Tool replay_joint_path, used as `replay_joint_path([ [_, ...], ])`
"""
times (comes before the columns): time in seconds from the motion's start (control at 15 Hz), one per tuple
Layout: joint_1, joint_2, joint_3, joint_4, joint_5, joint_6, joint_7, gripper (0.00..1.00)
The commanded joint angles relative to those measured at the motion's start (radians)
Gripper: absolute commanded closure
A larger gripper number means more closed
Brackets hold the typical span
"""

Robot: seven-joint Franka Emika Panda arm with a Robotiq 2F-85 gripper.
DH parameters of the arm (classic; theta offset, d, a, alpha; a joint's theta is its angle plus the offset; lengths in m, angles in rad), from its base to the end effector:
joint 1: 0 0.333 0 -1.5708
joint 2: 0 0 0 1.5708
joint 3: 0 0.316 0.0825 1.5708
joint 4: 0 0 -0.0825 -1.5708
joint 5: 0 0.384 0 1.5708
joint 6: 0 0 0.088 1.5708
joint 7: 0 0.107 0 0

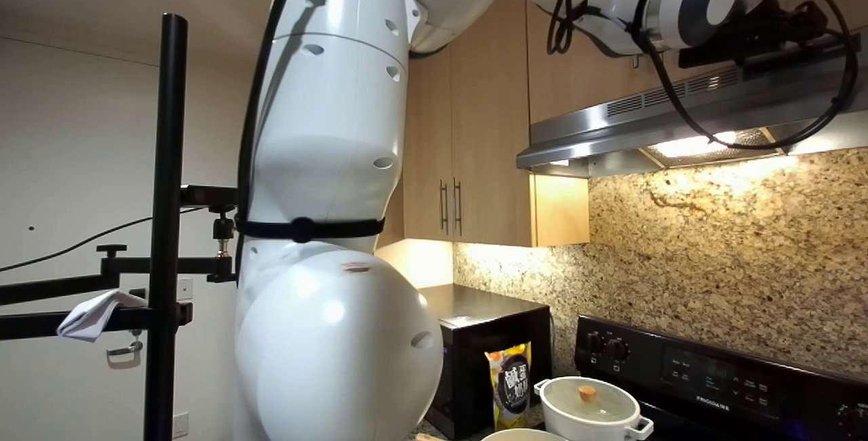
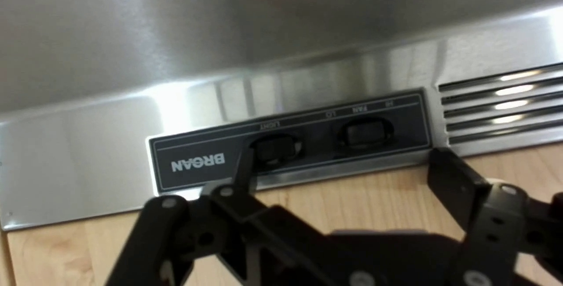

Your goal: Switch off the stove light

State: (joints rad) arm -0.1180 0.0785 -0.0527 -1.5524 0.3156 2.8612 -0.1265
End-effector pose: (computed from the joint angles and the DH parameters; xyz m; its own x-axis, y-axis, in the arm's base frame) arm 0.6136 -0.1213 0.7455 0.2967 -0.2258 0.9279 -0.1436 -0.9712 -0.1904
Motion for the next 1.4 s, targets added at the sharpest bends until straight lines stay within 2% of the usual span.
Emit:
replay_joint_path([
  [0.0, -0.003, -0.011, 0.021, 0.011, 0.060, -0.012, -0.088, 0.00],
  [0.4, -0.002, -0.011, 0.040, 0.024, 0.076, -0.017, -0.125, 0.00],
  [1.33, -0.009, 0.013, 0.014, 0.026, 0.035, -0.065, -0.094, 0.00],
])
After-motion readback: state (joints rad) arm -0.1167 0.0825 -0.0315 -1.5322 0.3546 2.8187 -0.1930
